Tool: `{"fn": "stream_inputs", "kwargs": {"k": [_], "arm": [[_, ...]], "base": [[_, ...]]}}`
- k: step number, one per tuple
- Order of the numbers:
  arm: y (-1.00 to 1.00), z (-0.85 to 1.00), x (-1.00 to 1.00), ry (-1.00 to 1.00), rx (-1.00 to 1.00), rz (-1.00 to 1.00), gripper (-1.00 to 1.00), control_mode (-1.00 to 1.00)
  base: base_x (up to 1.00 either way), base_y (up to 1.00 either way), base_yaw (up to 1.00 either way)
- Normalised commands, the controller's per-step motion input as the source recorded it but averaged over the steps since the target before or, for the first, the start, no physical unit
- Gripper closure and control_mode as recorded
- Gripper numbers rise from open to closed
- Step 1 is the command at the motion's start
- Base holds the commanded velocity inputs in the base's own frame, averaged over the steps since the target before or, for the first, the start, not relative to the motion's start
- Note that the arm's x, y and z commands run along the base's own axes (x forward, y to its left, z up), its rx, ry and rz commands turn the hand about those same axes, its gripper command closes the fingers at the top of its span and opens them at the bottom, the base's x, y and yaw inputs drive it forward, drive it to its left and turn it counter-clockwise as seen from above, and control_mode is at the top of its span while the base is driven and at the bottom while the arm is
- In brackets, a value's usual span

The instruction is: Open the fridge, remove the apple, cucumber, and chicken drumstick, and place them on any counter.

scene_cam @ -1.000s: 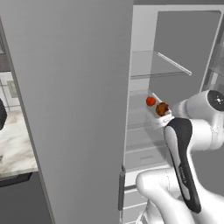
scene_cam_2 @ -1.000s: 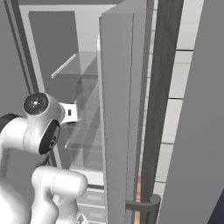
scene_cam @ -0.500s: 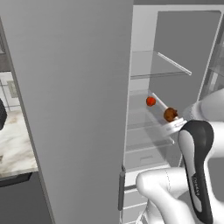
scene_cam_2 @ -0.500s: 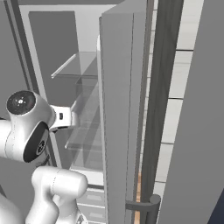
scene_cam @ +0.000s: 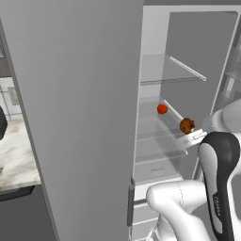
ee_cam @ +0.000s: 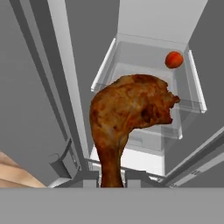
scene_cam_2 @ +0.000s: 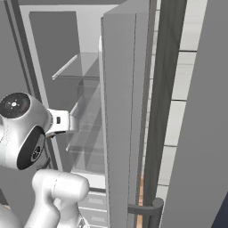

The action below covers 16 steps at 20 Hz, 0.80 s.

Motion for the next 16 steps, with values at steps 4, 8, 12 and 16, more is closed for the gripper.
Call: {"fn": "stream_inputs", "kwargs": {"k": [4, 8, 12, 16], "arm": [[0.00, 0.00, 0.00, 0.00, 0.00, 0.00, 1.00, 1.00], [0.00, 0.00, 0.00, 0.00, 0.00, 0.00, 1.00, 1.00], [0.00, 0.00, 0.00, 0.00, 0.00, 0.00, 1.00, 1.00], [0.00, 0.00, 0.00, 0.00, 0.00, 0.00, 1.00, 1.00]], "base": [[0.00, 0.00, 0.00], [-0.51, 0.12, 0.03], [-0.96, 0.40, 0.05], [-0.87, 0.60, 0.05]]}}
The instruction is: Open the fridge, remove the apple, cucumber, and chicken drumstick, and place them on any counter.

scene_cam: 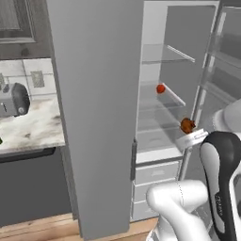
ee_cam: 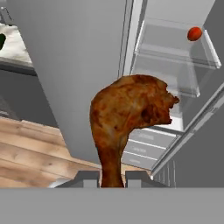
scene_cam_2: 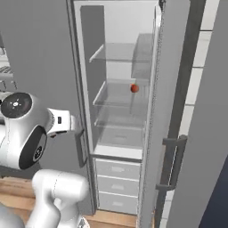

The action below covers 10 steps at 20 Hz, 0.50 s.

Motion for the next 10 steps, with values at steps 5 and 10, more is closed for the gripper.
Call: {"fn": "stream_inputs", "kwargs": {"k": [5, 10], "arm": [[0.00, 0.00, 0.00, 0.00, 0.00, 0.00, 1.00, 1.00], [0.00, 0.00, 0.00, 0.00, 0.00, 0.00, 1.00, 1.00]], "base": [[-0.16, 0.96, 0.04], [-0.01, 1.00, 0.03]]}}
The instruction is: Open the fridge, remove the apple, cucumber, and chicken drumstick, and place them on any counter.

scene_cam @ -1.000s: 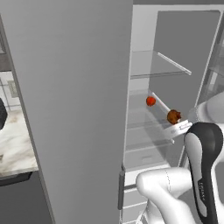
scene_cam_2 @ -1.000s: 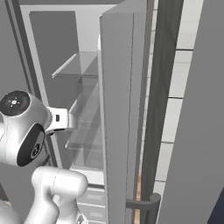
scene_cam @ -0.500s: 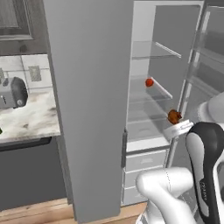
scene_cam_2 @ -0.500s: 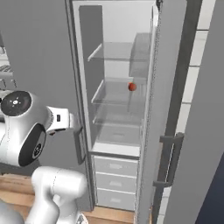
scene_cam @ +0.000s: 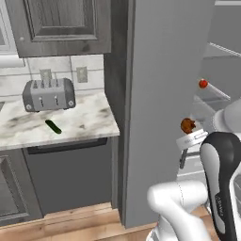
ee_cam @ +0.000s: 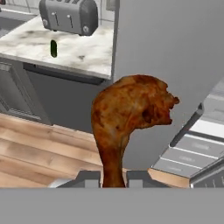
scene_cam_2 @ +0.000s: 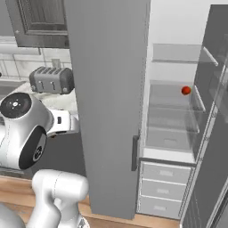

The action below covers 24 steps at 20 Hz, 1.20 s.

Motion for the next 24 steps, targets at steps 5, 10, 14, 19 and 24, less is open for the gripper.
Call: {"fn": "stream_inputs", "kwargs": {"k": [5, 10, 14, 19, 24], "arm": [[0.00, 0.00, 0.00, 0.00, 0.00, 0.00, 1.00, 1.00], [0.00, 0.00, 0.00, 0.00, 0.00, 0.00, 1.00, 1.00], [0.00, 0.00, 0.00, 0.00, 0.00, 0.00, 1.00, 1.00], [0.00, 0.00, 0.00, 0.00, 0.00, 0.00, 1.00, 1.00], [0.00, 0.00, 0.00, 0.00, 0.00, 0.00, 1.00, 1.00]], "base": [[0.00, 0.97, 0.01], [0.00, 0.82, 0.00], [0.24, 0.56, 0.00], [0.63, 0.29, 0.00], [0.70, 0.29, 0.00]]}}
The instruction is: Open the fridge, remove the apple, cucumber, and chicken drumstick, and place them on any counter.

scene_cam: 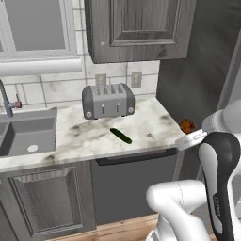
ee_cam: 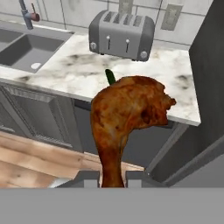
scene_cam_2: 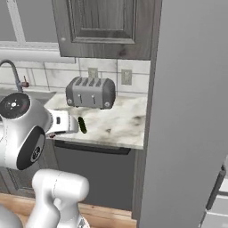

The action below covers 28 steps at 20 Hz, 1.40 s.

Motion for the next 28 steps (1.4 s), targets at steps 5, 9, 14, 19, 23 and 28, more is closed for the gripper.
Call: {"fn": "stream_inputs", "kwargs": {"k": [5, 9, 14, 19, 23, 28], "arm": [[0.00, 0.00, 0.00, 0.00, 0.00, 0.00, 1.00, 1.00], [0.00, 0.00, 0.00, 0.00, 0.00, 0.00, 1.00, 1.00], [0.00, 0.00, 0.00, 0.00, 0.00, 0.00, 1.00, 1.00], [0.00, 0.00, 0.00, 0.00, 0.00, 0.00, 1.00, 1.00], [0.00, 0.00, 0.00, 0.00, 0.00, 0.00, 1.00, 1.00], [0.00, 0.00, 0.00, 0.00, 0.00, 0.00, 1.00, 1.00]], "base": [[0.44, 0.37, 0.00], [0.37, 0.42, 0.00], [0.40, 0.48, 0.00], [0.46, 0.42, 0.00], [0.38, 0.34, 0.00], [0.33, 0.30, 0.00]]}}
